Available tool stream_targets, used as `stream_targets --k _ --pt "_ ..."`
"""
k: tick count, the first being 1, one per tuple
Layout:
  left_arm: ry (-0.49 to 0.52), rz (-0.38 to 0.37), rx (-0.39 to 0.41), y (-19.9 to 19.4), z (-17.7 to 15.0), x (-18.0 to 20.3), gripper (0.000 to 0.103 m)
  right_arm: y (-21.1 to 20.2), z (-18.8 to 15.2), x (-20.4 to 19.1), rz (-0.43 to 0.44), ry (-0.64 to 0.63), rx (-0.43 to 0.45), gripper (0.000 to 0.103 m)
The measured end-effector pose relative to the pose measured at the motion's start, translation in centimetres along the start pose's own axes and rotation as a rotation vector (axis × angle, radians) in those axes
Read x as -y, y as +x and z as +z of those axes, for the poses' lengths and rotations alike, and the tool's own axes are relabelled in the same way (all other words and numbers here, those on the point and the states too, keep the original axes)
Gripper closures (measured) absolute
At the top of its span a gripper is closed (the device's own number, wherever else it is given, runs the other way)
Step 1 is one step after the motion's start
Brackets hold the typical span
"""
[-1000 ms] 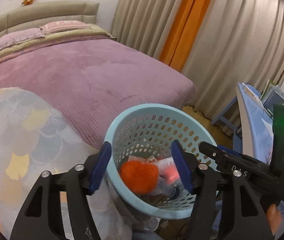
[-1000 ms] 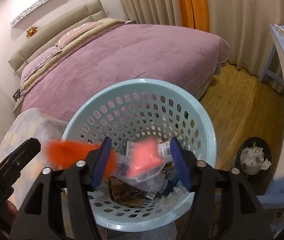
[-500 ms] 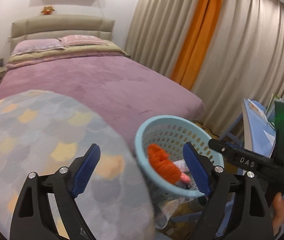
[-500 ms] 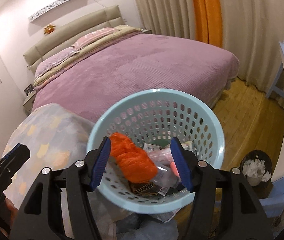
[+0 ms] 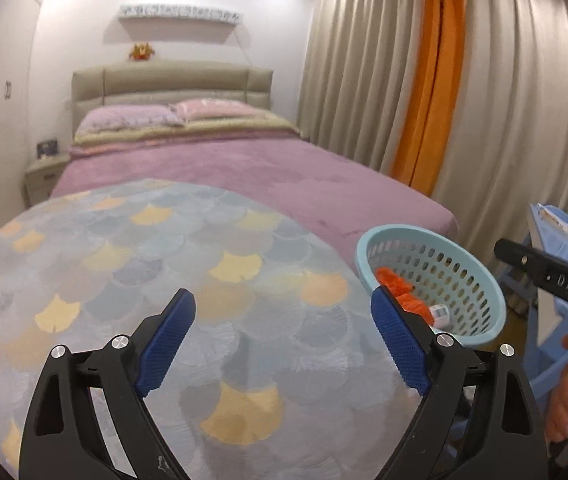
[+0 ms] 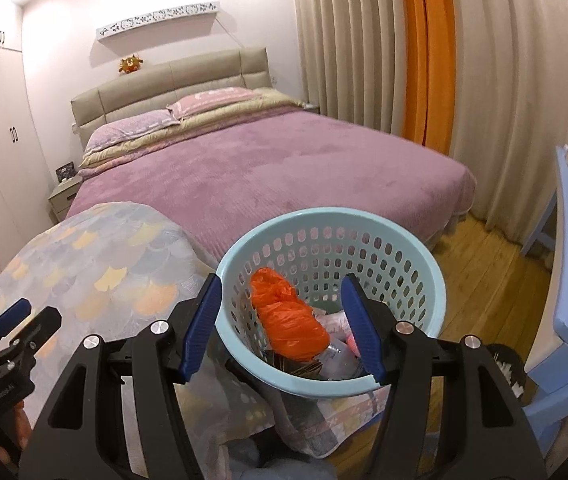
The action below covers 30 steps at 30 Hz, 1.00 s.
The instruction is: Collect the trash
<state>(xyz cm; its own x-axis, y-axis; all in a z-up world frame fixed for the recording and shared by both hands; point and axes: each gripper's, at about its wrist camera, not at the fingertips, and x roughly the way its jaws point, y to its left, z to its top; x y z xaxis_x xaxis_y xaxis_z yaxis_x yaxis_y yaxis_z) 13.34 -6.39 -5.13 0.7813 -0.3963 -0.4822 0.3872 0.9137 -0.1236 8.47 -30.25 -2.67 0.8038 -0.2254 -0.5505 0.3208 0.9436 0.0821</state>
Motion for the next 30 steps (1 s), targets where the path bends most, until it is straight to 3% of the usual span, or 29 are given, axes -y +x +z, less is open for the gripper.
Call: stream_targets --k 7,15,30 --pt "0.001 0.048 0.042 -0.3 -0.7 -0.1 0.011 -0.9 -1.2 -0.4 -0.025 0.003 0.054 0.045" --pt "-0.015 0.030 0.012 0.1 -0.9 -0.5 0.008 -1.8 -2.0 -0.6 -0.055 0.001 0.078 0.045" --pt "-0.001 0.024 0.031 -0.4 -1.2 -0.1 0.008 -2.5 -2.3 -1.5 -0.072 -0.037 0.092 0.045"
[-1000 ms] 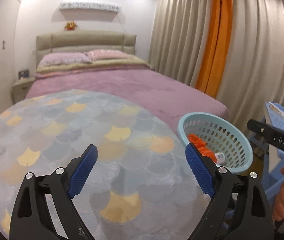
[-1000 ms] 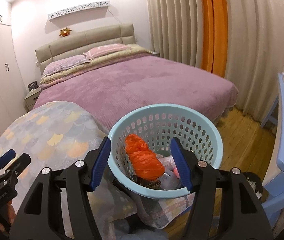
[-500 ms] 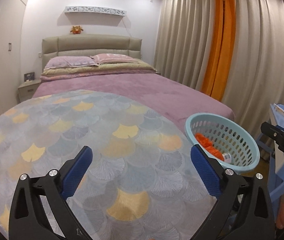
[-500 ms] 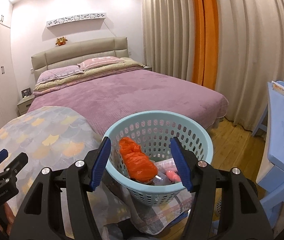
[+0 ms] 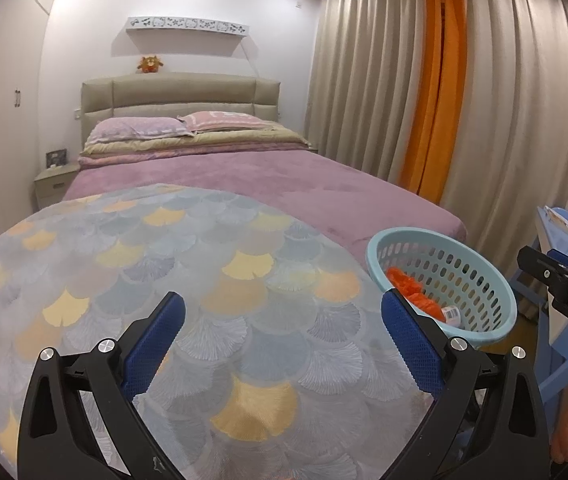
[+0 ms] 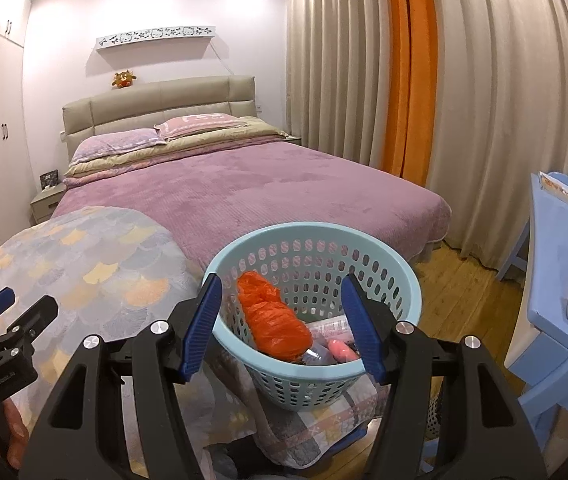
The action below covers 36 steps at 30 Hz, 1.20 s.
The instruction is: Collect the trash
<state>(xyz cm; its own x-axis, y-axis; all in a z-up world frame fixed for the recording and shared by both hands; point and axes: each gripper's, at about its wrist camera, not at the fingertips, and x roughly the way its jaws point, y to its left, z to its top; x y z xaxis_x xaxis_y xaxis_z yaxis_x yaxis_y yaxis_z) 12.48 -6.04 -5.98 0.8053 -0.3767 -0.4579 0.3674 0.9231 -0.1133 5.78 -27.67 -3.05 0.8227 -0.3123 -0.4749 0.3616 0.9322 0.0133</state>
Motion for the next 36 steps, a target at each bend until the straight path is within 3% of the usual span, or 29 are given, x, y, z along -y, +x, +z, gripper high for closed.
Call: stream_targets --k 36 --pt "-0.009 -0.005 -0.016 0.43 0.01 0.05 0.008 0.26 -0.13 -0.02 0.021 -0.006 -0.030 0.041"
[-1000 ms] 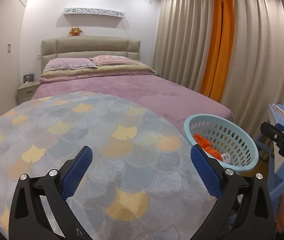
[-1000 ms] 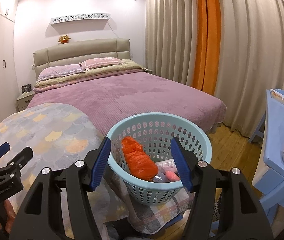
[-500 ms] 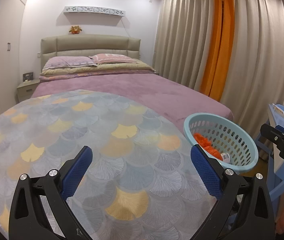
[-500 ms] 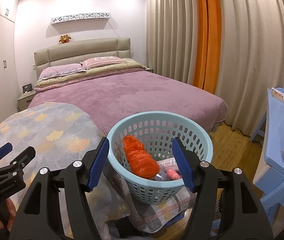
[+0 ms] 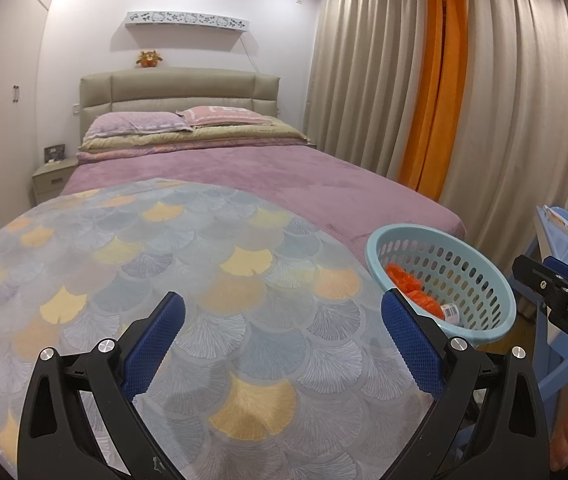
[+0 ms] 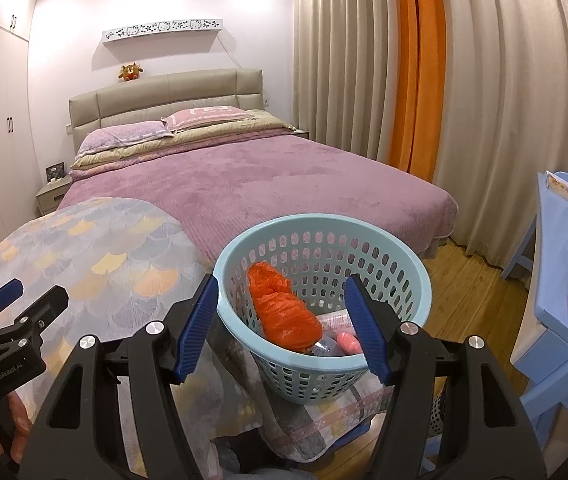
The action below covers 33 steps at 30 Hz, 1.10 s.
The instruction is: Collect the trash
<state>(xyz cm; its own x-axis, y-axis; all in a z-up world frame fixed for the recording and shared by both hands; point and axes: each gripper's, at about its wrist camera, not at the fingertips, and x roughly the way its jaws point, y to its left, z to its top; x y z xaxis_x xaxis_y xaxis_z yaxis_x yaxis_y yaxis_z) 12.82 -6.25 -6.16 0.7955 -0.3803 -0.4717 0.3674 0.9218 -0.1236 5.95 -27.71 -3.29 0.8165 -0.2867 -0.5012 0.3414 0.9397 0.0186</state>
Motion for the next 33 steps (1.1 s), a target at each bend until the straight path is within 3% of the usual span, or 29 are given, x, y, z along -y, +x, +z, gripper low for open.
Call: stream_targets --k 33 --pt "-0.013 -0.005 -0.001 -0.12 -0.12 -0.45 0.008 0.24 -0.18 0.11 0.012 0.002 -0.005 0.040"
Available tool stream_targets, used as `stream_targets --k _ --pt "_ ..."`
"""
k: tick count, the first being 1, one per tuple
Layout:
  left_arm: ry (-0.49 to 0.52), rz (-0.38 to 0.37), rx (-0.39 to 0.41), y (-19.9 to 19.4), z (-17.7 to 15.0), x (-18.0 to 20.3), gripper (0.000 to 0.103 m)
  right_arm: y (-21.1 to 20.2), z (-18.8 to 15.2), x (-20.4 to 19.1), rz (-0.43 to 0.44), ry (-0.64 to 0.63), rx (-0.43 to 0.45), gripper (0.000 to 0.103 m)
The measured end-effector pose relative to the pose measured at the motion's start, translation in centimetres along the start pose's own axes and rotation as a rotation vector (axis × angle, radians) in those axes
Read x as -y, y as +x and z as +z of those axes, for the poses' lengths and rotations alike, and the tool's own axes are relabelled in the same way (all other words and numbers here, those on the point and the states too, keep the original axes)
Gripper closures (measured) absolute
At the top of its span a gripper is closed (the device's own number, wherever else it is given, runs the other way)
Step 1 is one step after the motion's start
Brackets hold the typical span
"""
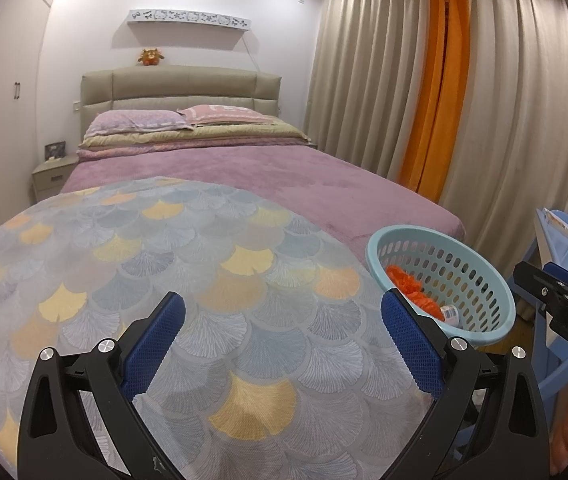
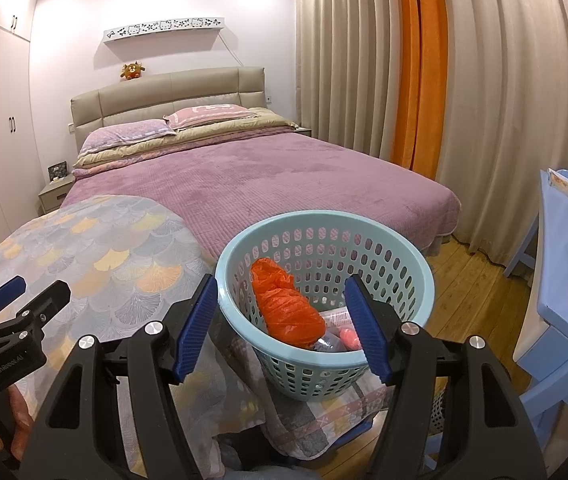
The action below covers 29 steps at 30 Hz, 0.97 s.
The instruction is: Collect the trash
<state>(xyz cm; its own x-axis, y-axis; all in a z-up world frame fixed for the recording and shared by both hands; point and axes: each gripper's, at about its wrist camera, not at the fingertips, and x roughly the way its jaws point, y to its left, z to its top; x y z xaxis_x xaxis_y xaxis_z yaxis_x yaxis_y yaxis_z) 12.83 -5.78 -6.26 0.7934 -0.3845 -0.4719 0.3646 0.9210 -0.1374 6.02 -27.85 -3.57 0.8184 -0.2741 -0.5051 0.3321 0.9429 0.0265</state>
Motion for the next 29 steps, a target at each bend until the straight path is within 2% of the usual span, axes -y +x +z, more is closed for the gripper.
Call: stream_targets --k 6,19,26,29 --pt "-0.003 0.001 0.006 -0.3 0.3 -0.3 0.008 -0.1 0.0 -0.1 -0.005 -0.005 0.002 0.040" --pt "0.022 0.059 0.030 -3.5 1.6 -0.5 0.008 -1.5 0.1 -1.0 0.004 -0.020 0.022 0.040" --pt "-0.022 0.047 0.013 -4.3 1.8 -1.7 0.008 -2.1 0.2 -1.7 0.011 -0.029 0.027 0.040" --pt "-0.023 0.064 0.023 -4.9 1.9 -2.0 0.008 -2.3 0.3 -2.2 0.019 -0.038 0.029 0.040"
